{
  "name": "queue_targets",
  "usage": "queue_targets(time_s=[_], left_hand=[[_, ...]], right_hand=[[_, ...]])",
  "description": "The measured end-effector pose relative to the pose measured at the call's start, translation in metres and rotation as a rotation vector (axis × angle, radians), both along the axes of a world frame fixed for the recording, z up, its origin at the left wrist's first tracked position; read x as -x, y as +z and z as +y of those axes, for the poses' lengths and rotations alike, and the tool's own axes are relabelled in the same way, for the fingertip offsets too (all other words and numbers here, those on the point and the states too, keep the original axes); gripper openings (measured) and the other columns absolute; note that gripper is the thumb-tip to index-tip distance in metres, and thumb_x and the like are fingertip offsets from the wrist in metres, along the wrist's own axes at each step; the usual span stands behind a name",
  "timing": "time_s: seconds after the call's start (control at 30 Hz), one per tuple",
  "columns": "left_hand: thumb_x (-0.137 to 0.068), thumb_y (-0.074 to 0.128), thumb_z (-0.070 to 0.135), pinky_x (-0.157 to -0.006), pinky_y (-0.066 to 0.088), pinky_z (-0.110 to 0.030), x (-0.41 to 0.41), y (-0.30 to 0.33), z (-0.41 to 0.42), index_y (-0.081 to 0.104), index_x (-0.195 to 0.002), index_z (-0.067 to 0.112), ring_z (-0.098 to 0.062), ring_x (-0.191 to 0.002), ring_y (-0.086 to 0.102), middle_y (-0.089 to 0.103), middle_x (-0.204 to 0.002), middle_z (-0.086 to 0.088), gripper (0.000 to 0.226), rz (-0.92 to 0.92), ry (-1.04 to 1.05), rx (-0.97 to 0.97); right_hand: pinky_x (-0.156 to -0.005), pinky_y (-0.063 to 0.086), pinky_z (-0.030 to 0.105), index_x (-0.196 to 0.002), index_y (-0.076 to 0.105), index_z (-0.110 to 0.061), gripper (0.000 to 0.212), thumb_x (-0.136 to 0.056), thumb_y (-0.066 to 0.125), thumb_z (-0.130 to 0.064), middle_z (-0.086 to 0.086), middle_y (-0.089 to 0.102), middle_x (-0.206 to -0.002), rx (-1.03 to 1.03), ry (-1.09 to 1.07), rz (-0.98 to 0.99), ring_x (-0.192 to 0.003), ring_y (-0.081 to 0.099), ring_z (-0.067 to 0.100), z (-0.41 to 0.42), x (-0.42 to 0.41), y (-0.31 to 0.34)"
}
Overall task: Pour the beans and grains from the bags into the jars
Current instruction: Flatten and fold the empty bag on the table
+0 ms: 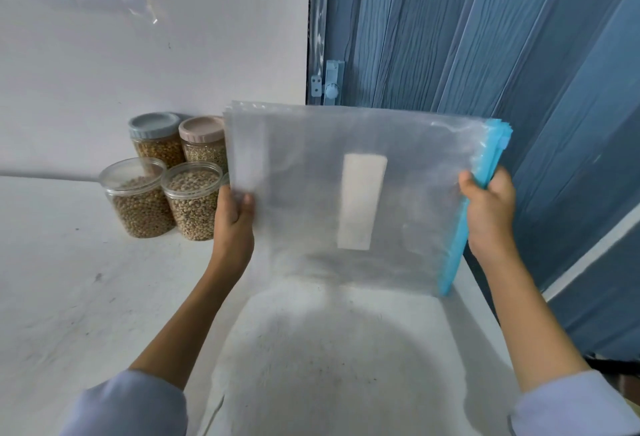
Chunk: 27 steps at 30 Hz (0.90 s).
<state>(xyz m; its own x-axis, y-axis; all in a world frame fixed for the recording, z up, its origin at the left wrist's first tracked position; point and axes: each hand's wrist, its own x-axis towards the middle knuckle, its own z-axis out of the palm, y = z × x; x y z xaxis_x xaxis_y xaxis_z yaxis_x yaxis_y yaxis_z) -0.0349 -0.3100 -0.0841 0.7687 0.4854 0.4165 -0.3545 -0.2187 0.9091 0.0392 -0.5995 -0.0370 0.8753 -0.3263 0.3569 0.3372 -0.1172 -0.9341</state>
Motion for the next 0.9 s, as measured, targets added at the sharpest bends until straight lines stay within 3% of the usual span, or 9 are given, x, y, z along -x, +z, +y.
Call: queue_targets(time_s=[0.13, 0.2, 0.3, 0.37, 0.47, 0.57, 0.67, 0.73, 0.9], left_hand=[[-0.096, 0.045, 0.008, -0.066, 0.04, -0.012, 0.008, 0.004, 0.0, 0.041, -0.087, 0.018, 0.008, -0.068, 0.045, 0.044, -0.08, 0.007, 0.014, -0.054, -0.052, 0.044], [-0.098, 0.041, -0.001, -0.067, 0.043, -0.008, 0.013, -0.006, -0.005, 0.045, -0.096, 0.013, 0.011, -0.071, 0.051, 0.048, -0.085, 0.007, 0.014, -0.033, -0.053, 0.059], [-0.097, 0.045, 0.003, -0.068, 0.041, -0.004, 0.017, -0.022, -0.012, 0.045, -0.113, -0.002, 0.011, -0.074, 0.05, 0.047, -0.089, 0.007, 0.017, 0.066, -0.029, 0.001], [-0.097, 0.047, 0.008, -0.078, 0.045, -0.013, 0.017, -0.027, -0.012, 0.045, -0.109, 0.01, 0.003, -0.084, 0.05, 0.049, -0.098, 0.001, 0.013, 0.124, -0.055, -0.017], [-0.098, 0.046, 0.01, -0.08, 0.046, -0.037, 0.015, -0.024, -0.01, 0.04, -0.095, 0.014, -0.016, -0.09, 0.049, 0.047, -0.098, -0.009, 0.007, 0.209, -0.07, 0.033], [-0.098, 0.045, 0.009, -0.072, 0.049, -0.028, 0.015, -0.009, -0.006, 0.044, -0.092, 0.018, -0.017, -0.085, 0.052, 0.052, -0.093, -0.004, 0.011, 0.247, -0.067, 0.091], [-0.098, 0.048, 0.012, -0.053, 0.048, -0.021, 0.019, 0.007, 0.001, 0.05, -0.107, 0.009, -0.017, -0.07, 0.055, 0.057, -0.085, -0.005, 0.01, 0.4, -0.122, 0.086], [-0.097, 0.049, 0.012, -0.046, 0.048, -0.017, 0.025, 0.01, 0.003, 0.053, -0.107, 0.007, -0.014, -0.063, 0.055, 0.059, -0.078, -0.003, 0.011, 0.527, -0.182, 0.087], [-0.096, 0.053, 0.024, -0.062, 0.052, -0.025, 0.042, -0.016, 0.002, 0.056, -0.102, 0.002, -0.021, -0.074, 0.057, 0.059, -0.083, -0.008, 0.023, 0.892, -0.252, -0.04]], right_hand=[[-0.073, 0.042, 0.033, -0.082, 0.049, -0.023, 0.007, -0.08, 0.054, -0.019, 0.0, 0.049, -0.082, -0.053, -0.011, -0.131, -0.079, 0.047, 0.02, -0.004, 0.011, 0.005], [-0.069, 0.041, 0.027, -0.08, 0.048, -0.023, 0.007, -0.079, 0.054, -0.02, -0.002, 0.048, -0.079, -0.063, -0.031, -0.118, -0.073, 0.047, 0.013, -0.004, 0.02, -0.01], [-0.06, 0.04, 0.017, -0.079, 0.046, -0.023, 0.012, -0.075, 0.057, -0.026, -0.004, 0.047, -0.076, -0.032, -0.034, -0.046, -0.06, 0.045, -0.001, 0.0, 0.027, -0.036], [-0.058, 0.039, 0.016, -0.086, 0.046, -0.021, 0.015, -0.077, 0.058, -0.024, -0.003, 0.047, -0.076, 0.049, -0.02, 0.006, -0.06, 0.046, 0.001, 0.002, 0.027, -0.046], [-0.057, 0.036, 0.016, -0.095, 0.044, -0.008, 0.012, -0.09, 0.055, -0.006, -0.001, 0.044, -0.076, 0.147, -0.042, 0.04, -0.063, 0.043, 0.01, 0.001, 0.025, -0.053], [-0.052, 0.035, 0.012, -0.093, 0.045, -0.006, 0.01, -0.09, 0.052, 0.0, -0.004, 0.042, -0.072, 0.164, -0.099, 0.04, -0.059, 0.042, 0.006, -0.004, 0.026, -0.043], [-0.044, 0.035, 0.011, -0.092, 0.051, -0.005, 0.011, -0.086, 0.058, 0.001, 0.002, 0.047, -0.07, 0.113, -0.08, 0.136, -0.055, 0.044, 0.007, -0.017, 0.027, -0.03], [-0.044, 0.038, 0.021, -0.09, 0.055, -0.003, 0.009, -0.084, 0.059, 0.002, 0.004, 0.048, -0.067, 0.13, -0.045, 0.253, -0.056, 0.043, 0.015, -0.026, 0.029, -0.033], [-0.049, 0.032, 0.028, -0.068, 0.052, -0.006, 0.02, -0.081, 0.061, 0.006, 0.007, 0.047, -0.06, 0.208, -0.074, 0.485, -0.052, 0.04, 0.018, -0.035, 0.043, -0.073]])
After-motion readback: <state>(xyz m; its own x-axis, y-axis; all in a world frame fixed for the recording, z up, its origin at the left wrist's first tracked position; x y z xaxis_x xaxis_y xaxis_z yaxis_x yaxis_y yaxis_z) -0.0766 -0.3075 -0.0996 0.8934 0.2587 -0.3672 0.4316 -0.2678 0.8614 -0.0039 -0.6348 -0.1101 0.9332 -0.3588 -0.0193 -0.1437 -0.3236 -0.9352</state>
